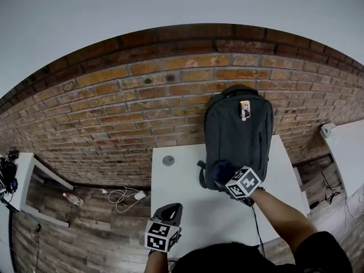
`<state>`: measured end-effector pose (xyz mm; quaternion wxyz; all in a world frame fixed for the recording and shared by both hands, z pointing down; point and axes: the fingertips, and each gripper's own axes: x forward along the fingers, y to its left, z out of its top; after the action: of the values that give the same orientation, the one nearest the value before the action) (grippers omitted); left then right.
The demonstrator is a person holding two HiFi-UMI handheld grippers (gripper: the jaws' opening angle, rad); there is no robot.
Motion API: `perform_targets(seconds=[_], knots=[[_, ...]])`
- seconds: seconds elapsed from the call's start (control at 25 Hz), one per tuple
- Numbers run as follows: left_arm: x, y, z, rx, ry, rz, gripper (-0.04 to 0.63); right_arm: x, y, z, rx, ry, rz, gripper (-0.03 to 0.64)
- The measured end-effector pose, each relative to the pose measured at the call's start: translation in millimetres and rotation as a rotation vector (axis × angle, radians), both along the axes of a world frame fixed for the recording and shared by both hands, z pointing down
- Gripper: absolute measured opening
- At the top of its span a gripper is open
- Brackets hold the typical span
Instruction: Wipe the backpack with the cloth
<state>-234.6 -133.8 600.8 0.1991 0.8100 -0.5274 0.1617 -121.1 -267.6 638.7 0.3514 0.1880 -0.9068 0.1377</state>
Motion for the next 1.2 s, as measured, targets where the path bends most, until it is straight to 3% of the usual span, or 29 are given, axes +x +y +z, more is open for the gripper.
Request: perform_targets(seconds=[0.12, 0.36, 0.56, 0.76, 0.96, 1.2], knots=[[-4.3, 0.5, 1.0, -0.002, -0.004, -0.005, -0.018, 2.2, 15.3, 17.1, -0.023, 0.018, -0.015, 0.048], [-10.6, 2.6, 2.9, -0.007, -0.010, -0.003, -0.018, 1.7, 45.0, 75.6, -0.027, 0.191, -0.063, 0.048], [-20.7, 4.1, 4.1, -0.010, -0.014, -0.018, -0.018, -17.2, 44.9, 85.0, -0.028, 0.150, 0.009, 0.048], [-25.6, 6.5, 7.9, -0.025, -0.011, -0.026, -0.018, -36.0, 36.1, 75.0, -0.087, 0.068, 0.163, 0.048], [-30.4, 5.8, 5.6, -0.020, -0.009, -0.033, -0.018, -53.4, 29.4, 67.4, -0.053, 0.022, 0.198, 0.048], [-31.9, 6.3, 6.2, -0.024, -0.006, -0.044, -0.018, -65.7, 1.4, 64.0, -0.057, 0.039, 0.366, 0.048]])
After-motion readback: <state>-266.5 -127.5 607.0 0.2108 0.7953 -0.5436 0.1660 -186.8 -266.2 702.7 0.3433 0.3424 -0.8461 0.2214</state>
